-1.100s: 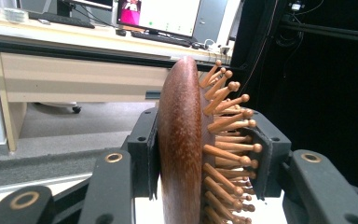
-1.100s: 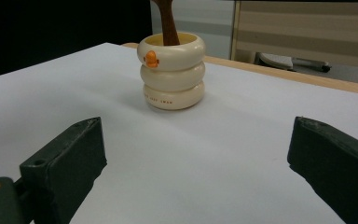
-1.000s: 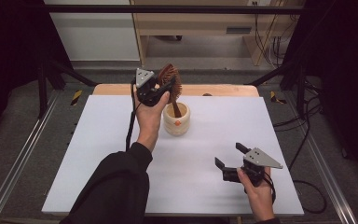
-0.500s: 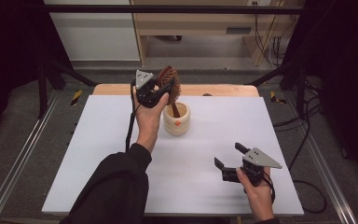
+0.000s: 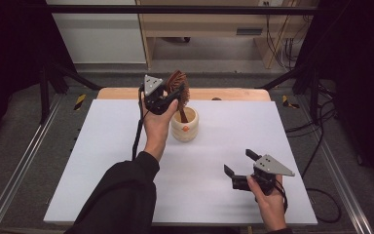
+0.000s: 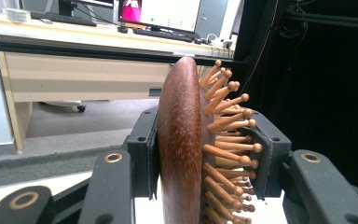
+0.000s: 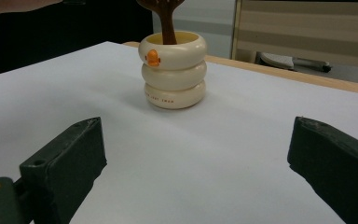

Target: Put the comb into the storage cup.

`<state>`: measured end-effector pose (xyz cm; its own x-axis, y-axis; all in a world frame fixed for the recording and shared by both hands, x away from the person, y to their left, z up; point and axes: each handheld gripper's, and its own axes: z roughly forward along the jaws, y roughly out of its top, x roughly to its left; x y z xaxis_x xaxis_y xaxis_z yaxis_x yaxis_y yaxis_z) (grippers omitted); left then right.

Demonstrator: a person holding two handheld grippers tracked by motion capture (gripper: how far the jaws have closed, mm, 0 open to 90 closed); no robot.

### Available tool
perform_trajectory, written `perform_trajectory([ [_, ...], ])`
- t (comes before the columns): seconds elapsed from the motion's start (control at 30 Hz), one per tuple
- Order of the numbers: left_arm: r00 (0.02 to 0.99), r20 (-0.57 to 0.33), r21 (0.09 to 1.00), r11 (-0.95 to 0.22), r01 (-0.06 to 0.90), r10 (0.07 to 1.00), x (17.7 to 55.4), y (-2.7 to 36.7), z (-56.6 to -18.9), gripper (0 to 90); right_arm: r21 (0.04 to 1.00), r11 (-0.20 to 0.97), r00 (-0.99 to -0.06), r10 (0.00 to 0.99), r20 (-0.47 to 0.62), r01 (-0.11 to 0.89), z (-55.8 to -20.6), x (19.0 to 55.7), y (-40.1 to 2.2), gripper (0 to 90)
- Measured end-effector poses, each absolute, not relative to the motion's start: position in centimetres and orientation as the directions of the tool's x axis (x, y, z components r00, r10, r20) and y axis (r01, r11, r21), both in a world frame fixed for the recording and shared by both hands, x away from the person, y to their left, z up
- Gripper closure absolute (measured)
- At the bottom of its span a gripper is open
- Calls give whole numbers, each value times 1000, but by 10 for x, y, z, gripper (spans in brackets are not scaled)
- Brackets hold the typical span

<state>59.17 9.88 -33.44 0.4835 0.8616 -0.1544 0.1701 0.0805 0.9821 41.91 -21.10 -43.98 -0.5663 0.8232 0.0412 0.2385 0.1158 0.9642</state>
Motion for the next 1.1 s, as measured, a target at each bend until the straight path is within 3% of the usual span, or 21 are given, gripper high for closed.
perform_trajectory([
  [1.1,475,-195,974,115,193,858,592,99,-341,517,965,112,-561,827,43,239,-439,419,-213,42],
])
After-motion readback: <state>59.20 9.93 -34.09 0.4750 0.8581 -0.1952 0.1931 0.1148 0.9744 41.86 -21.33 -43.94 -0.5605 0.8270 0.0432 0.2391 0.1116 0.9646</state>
